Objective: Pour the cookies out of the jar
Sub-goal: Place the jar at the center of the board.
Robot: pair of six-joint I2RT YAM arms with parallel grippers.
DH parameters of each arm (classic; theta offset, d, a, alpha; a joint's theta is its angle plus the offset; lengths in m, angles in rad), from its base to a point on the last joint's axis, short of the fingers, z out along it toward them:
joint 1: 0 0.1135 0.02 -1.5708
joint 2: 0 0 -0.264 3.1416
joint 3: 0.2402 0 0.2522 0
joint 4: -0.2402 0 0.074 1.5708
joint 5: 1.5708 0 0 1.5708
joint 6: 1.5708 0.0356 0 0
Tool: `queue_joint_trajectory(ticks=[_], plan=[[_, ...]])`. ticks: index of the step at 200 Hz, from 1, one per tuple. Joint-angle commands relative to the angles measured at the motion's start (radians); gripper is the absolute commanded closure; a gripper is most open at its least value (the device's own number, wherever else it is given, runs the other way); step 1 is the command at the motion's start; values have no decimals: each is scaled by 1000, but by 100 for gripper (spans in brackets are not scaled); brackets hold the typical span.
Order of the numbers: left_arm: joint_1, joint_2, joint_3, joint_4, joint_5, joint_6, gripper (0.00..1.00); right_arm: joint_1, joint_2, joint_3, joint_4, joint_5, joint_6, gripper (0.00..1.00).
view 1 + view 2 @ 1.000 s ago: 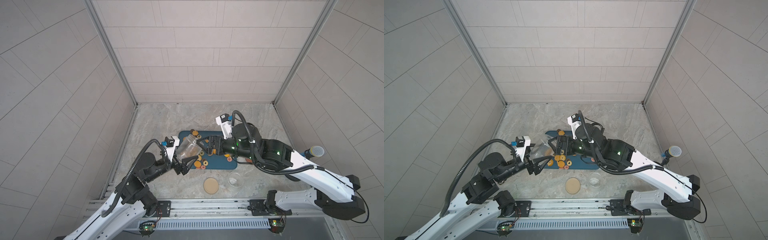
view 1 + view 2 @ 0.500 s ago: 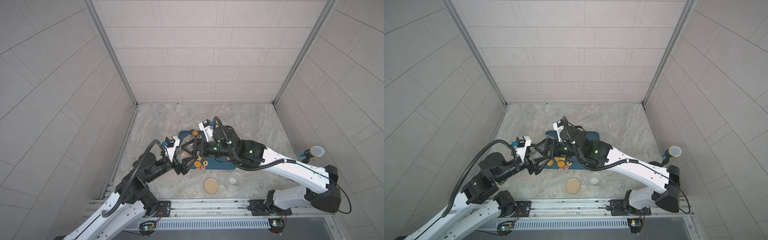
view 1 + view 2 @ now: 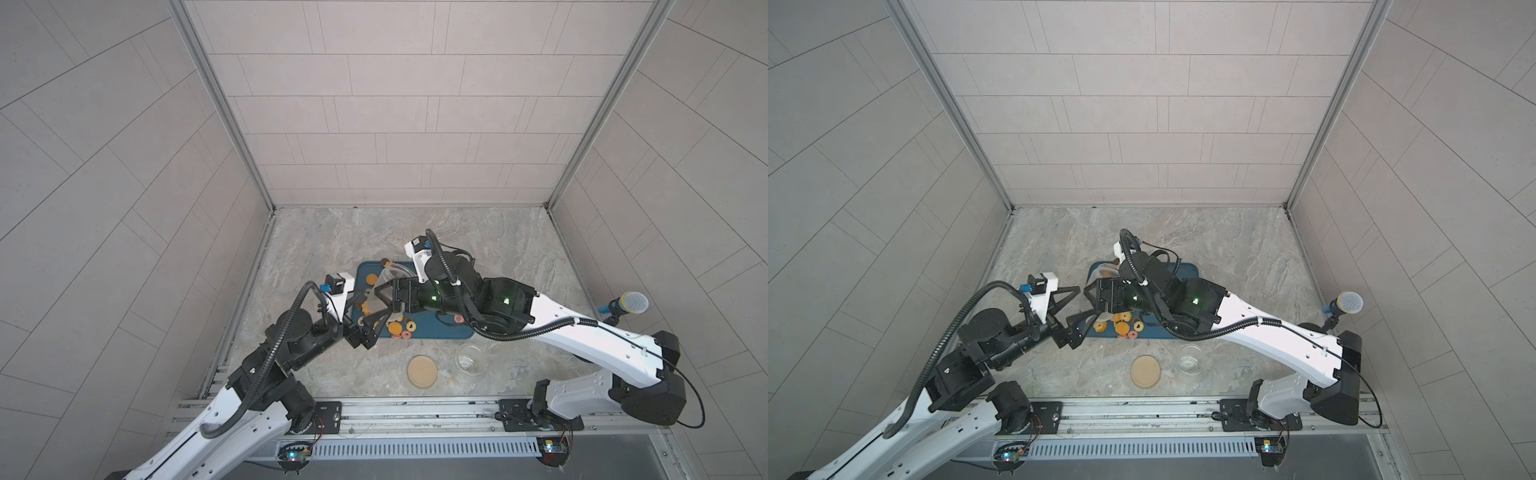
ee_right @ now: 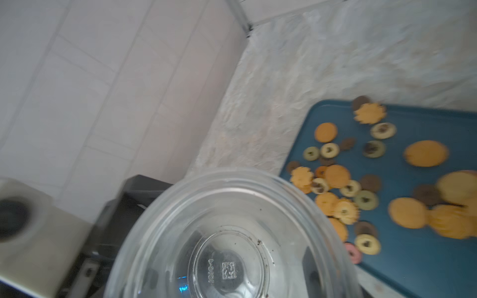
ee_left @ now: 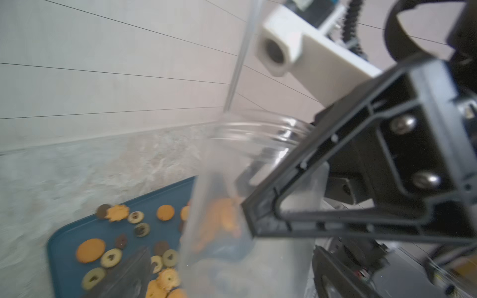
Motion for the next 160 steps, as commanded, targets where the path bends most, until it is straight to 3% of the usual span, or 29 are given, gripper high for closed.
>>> queue_joint_trajectory(ticks=[1,20,43,67,87,104,132,160], plan=[[9,-11,32,-185,-351,-68,0,-14,-66,11,-148,190,-110,100],[13,31,65,-329,-542,-113,0,-12,-80,-26,-164,236,-132,100],[61,155,127,-450,-590,-156,0,0,-101,-105,-147,272,-137,100],[221,288,189,-485,-427,-228,1,48,-119,-173,-114,311,-144,100],[425,364,201,-433,-159,-251,6,107,-123,-220,-80,353,-161,100],[548,416,215,-410,-17,-244,10,158,-117,-256,-31,375,-182,100],[579,469,232,-427,-54,-220,10,262,-67,-285,67,411,-240,100],[583,462,137,-355,-53,-224,13,294,46,-299,171,380,-264,100]])
